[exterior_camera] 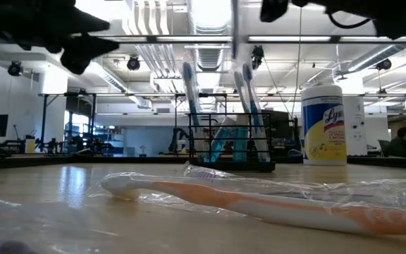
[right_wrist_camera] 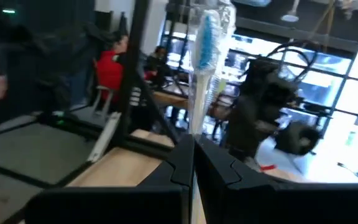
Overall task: Pick & Place toothbrushing station
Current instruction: Put the blue toothbrush into the black wire organizer
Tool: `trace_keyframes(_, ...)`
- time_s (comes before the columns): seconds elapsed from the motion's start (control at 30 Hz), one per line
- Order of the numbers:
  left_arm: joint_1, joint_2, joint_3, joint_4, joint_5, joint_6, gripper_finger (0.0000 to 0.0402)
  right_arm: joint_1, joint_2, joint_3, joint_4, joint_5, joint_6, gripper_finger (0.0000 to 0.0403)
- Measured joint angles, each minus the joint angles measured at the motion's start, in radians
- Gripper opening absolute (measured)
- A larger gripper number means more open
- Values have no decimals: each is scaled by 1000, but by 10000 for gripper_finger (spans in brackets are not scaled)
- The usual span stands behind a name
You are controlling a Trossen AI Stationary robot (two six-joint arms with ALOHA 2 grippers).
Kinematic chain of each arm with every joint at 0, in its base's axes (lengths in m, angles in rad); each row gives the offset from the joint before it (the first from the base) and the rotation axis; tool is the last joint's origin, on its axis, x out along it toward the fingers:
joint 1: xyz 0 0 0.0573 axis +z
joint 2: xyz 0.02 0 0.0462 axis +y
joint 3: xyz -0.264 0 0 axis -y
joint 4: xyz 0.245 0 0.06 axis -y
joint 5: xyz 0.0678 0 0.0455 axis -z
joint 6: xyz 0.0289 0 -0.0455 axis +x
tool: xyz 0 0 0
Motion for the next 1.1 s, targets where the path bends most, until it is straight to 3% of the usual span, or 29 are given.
trace_keyframes(0.3, -2, 254, 144, 105, 115, 48, 264, -85, 15, 37, -18, -25, 56, 8)
trace_keyframes(0.63, -1, 438, 345, 106, 39, 86, 268, -97, 29, 71, -12, -41, 16, 8)
trace_keyframes(1.1, 7, 610, 500, 103, 55, 103, 267, -102, 29, 121, -32, -45, 8, 8)
